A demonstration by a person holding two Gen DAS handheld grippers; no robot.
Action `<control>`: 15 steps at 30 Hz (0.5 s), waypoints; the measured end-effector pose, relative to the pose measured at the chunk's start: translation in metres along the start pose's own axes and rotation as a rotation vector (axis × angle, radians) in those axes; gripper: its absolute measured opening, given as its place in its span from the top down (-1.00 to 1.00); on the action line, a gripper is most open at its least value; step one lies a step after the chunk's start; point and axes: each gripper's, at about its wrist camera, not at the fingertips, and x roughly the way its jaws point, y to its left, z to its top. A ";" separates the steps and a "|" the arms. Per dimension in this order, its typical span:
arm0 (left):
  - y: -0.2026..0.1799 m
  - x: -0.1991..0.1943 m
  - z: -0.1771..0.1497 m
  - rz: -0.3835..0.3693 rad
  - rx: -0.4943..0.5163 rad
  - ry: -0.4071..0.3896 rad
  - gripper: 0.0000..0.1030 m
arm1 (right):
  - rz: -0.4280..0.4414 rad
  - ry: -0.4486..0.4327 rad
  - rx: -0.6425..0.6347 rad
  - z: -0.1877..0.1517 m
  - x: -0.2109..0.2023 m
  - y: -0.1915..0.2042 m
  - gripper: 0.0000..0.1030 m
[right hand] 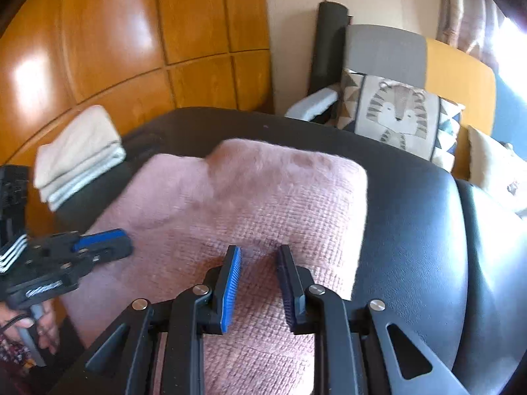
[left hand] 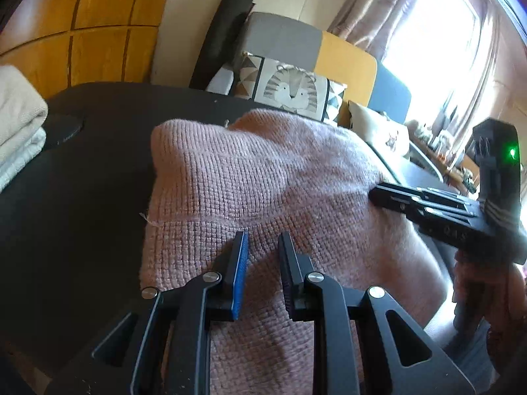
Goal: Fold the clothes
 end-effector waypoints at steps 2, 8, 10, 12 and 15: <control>0.001 0.005 0.001 0.004 -0.003 0.005 0.59 | -0.024 -0.002 0.021 -0.001 0.007 -0.003 0.59; -0.006 -0.003 0.005 0.031 0.011 0.004 0.59 | 0.022 -0.037 0.127 -0.003 0.009 -0.020 0.59; -0.005 -0.015 0.006 0.024 -0.025 -0.016 0.59 | 0.086 -0.057 0.223 -0.004 -0.005 -0.028 0.55; -0.007 -0.025 0.004 0.020 -0.029 -0.033 0.59 | 0.098 -0.064 0.225 -0.011 -0.022 -0.024 0.54; -0.015 -0.037 -0.004 0.018 0.015 -0.057 0.59 | 0.117 -0.073 0.223 -0.022 -0.047 -0.018 0.54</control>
